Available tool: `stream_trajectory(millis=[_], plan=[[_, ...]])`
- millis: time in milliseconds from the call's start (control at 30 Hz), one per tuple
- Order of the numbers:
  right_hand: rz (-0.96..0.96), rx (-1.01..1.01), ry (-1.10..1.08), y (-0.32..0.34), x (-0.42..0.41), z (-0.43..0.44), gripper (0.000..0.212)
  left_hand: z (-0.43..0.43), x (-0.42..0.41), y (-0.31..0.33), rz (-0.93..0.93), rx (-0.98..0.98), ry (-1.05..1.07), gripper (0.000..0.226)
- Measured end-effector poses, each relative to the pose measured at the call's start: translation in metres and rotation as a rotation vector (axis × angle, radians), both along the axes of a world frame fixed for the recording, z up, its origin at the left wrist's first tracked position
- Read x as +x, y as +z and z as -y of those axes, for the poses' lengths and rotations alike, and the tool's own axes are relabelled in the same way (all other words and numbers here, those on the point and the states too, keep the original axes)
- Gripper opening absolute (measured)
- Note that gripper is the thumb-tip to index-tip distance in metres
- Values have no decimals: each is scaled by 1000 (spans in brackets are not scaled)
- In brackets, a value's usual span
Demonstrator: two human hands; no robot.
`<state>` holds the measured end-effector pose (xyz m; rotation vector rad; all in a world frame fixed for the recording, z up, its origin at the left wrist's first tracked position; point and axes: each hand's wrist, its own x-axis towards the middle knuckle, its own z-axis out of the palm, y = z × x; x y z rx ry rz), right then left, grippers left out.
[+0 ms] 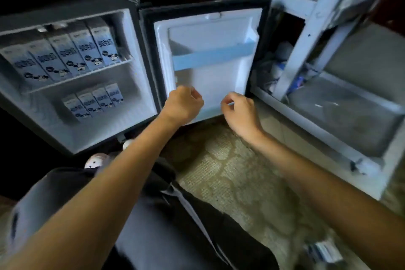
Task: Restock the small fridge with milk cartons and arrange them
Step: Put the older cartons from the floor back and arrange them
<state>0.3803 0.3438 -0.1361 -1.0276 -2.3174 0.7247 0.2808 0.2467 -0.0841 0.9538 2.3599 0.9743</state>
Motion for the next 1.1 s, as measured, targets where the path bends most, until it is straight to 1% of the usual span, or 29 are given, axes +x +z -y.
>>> stream_trajectory(millis=[100, 200, 300, 433, 533, 633, 700, 767, 867, 967, 1033, 1100], plan=[[55, -51, -67, -35, 60, 1, 19, -17, 47, -29, 19, -65, -89, 25], [89, -160, -139, -71, 112, 3, 18, -31, 94, -59, 54, -144, -156, 26], [166, -248, -219, -106, 157, 1, 20, -36, 139, -93, 94, -220, -229, 29], [230, -375, -327, -149, 211, 14, 25, -38, 188, -136, 121, -390, -342, 31], [270, -482, -408, -179, 242, 37, 26, -34, 221, -160, 221, -450, -381, 24], [380, -543, -438, -210, 270, 61, 21, -23, 249, -183, 309, -483, -403, 26], [479, -562, -429, -230, 289, 76, 27, -13, 262, -197, 340, -544, -437, 19], [579, -571, -421, -247, 305, 88, 36, -7, 269, -205, 310, -608, -491, 15], [699, -560, -483, -268, 324, 100, 44, -6, 270, -209, 244, -624, -536, 20], [830, -555, -441, -281, 331, 103, 49, -6, 267, -211, 231, -653, -559, 20], [826, -585, -436, -282, 330, 100, 40, -6, 267, -212, 262, -666, -566, 14], [768, -592, -469, -283, 330, 95, 28, -6, 267, -212, 276, -676, -568, 12]])
